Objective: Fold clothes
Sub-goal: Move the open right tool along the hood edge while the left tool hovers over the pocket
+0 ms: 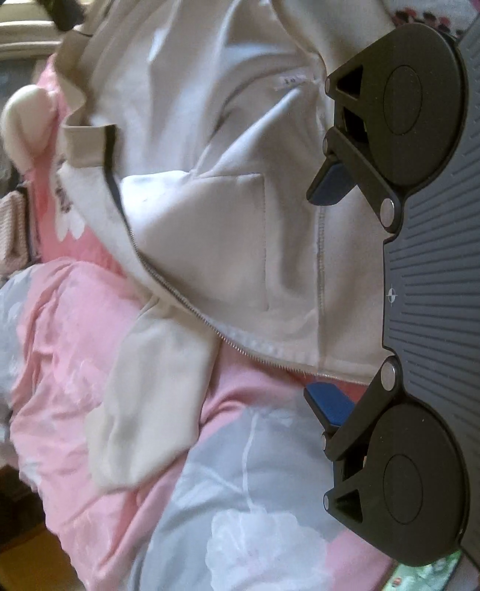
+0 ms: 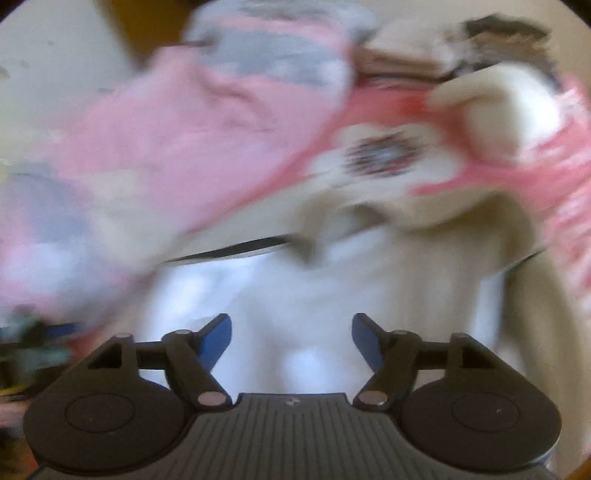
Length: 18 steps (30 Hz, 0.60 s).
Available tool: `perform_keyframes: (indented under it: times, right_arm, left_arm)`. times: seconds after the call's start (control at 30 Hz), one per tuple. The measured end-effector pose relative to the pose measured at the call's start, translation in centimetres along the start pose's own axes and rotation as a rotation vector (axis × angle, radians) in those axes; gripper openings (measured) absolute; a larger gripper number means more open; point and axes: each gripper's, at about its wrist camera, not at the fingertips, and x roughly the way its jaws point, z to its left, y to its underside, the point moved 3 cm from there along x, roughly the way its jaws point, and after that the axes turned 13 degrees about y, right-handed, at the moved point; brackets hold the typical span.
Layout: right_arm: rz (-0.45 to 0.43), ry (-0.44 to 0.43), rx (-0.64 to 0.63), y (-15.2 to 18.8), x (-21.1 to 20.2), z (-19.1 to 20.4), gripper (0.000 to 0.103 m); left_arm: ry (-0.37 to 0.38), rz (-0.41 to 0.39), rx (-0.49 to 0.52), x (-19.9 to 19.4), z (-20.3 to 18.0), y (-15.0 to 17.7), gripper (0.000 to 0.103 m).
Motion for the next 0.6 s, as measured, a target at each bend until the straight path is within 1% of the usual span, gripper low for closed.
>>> perform_keyframes:
  times: [0.03, 0.1, 0.23, 0.27, 0.33, 0.4, 0.47, 0.53, 0.6]
  right_arm:
    - [0.02, -0.074, 0.024, 0.6, -0.3, 1.2, 0.076]
    - [0.075, -0.169, 0.083, 2.0, 0.6, 2.8, 0.078]
    - [0.185, -0.358, 0.2, 4.6, 2.3, 6.1, 0.078]
    - [0.206, -0.393, 0.223, 5.2, 2.7, 6.9, 0.078]
    - [0.2, -0.367, 0.226, 5.3, 3.7, 7.3, 0.078]
    - [0.196, -0.338, 0.255, 5.0, 4.6, 7.2, 0.078]
    - [0.197, -0.335, 0.31, 4.8, 5.5, 6.5, 0.078]
    - [0.191, -0.339, 0.361, 4.4, 6.4, 5.9, 0.078]
    - [0.18, -0.343, 0.399, 3.7, 7.2, 5.3, 0.078]
  left_arm:
    - [0.004, -0.007, -0.013, -0.3, 0.0, 0.1, 0.103]
    - [0.016, -0.013, -0.046, -0.8, -0.2, 0.5, 0.103]
    - [0.059, -0.021, -0.139, -1.3, -0.1, 1.3, 0.103]
    - [0.074, -0.022, -0.162, -1.3, 0.0, 1.5, 0.103]
    - [0.097, -0.025, -0.2, -1.4, 0.1, 1.9, 0.103]
    - [0.089, -0.036, -0.225, -1.1, 0.4, 2.1, 0.103]
    - [0.079, -0.047, -0.25, -0.9, 0.6, 2.3, 0.102]
    - [0.091, -0.096, -0.278, -0.9, 0.9, 2.2, 0.102]
    - [0.092, -0.137, -0.292, -0.8, 1.4, 2.0, 0.099]
